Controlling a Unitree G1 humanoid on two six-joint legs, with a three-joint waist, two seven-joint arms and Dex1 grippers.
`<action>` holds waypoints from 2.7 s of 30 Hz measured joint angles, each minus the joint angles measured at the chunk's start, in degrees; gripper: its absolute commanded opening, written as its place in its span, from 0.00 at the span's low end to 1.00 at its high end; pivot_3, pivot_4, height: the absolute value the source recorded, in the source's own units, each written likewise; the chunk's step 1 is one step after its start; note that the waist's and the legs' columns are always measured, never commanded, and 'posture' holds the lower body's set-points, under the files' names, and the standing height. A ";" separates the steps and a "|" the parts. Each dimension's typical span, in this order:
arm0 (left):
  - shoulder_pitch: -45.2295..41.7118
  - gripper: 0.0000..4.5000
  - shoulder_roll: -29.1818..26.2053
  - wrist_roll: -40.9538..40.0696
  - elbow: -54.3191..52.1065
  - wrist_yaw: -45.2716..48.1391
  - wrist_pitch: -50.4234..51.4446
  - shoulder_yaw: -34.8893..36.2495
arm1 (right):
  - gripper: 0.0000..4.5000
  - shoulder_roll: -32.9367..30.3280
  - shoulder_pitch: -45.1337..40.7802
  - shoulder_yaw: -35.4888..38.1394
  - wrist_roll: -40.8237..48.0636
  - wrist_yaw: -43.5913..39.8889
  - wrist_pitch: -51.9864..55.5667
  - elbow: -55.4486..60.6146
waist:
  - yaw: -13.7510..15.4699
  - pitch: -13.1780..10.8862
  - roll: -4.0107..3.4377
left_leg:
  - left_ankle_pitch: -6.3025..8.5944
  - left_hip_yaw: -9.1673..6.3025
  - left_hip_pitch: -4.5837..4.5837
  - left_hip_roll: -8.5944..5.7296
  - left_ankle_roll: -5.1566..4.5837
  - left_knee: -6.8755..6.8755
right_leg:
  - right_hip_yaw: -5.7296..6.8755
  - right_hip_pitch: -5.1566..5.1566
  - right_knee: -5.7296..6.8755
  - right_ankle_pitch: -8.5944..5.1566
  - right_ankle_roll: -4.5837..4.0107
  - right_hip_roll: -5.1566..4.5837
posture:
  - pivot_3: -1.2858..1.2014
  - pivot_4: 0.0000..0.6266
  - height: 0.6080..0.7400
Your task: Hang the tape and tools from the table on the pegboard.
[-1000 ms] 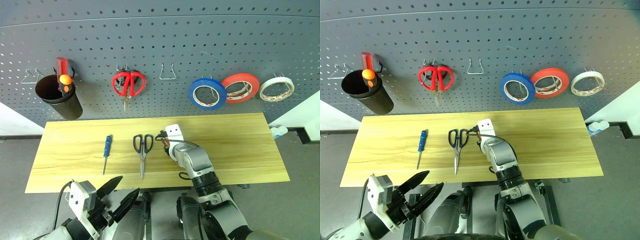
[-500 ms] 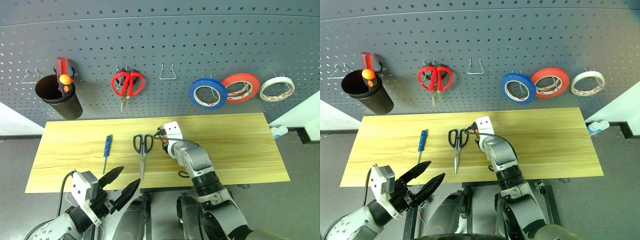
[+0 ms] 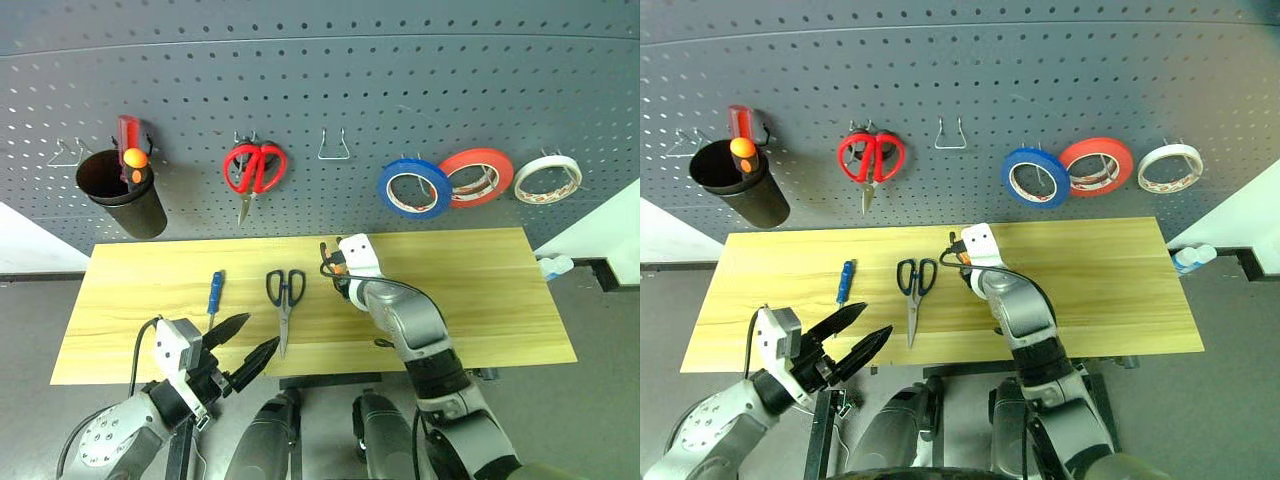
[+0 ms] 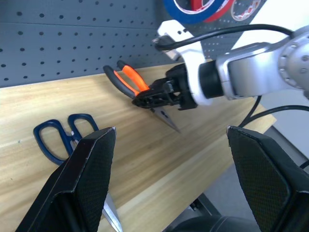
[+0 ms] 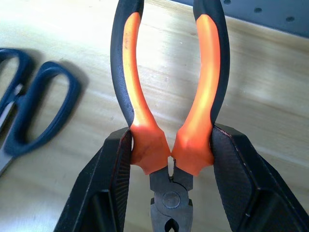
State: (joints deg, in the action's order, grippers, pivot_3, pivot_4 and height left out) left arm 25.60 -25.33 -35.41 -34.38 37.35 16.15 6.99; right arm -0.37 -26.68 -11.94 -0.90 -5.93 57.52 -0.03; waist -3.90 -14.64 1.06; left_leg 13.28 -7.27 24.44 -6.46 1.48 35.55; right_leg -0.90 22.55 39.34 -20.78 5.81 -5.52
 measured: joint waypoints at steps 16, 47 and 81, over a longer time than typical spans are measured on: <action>-4.35 0.85 -1.09 0.64 4.65 4.08 -1.70 0.64 | 0.46 -7.71 5.93 -0.68 0.82 -6.30 1.92 9.48 | 0.95 3.82 -0.03 | -0.05 -0.01 -0.14 0.00 0.09 0.60 | -0.03 -0.10 0.68 0.05 -0.06 0.06 | 0.51 0.16 0.82; -2.12 0.85 -1.30 -2.01 0.78 6.08 -6.07 5.62 | 0.46 -18.97 -0.82 8.63 7.53 -19.94 -16.83 2.93 | 1.67 9.25 -0.34 | -0.47 -0.05 -0.49 0.30 0.24 0.61 | -0.10 -0.33 0.88 0.48 -0.44 0.48 | 0.52 0.03 0.82; -7.92 0.85 -1.56 -1.47 6.14 8.10 -5.51 4.97 | 0.46 -2.63 -10.61 12.19 16.09 -17.59 -45.56 -2.03 | 3.19 10.08 -0.84 | -1.87 -0.08 -0.66 0.54 0.30 -0.22 | -0.25 0.19 0.83 1.59 -0.98 0.86 | 0.53 0.04 0.82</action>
State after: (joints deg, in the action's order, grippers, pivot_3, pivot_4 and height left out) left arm 17.68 -26.90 -36.87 -28.24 45.45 10.64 11.96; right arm -3.00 -37.28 0.25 15.20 -23.51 11.96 -2.06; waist -0.71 -4.56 0.22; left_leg 11.41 -7.35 23.77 -5.91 1.77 35.32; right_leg -1.15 22.74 40.17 -19.19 4.83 -4.66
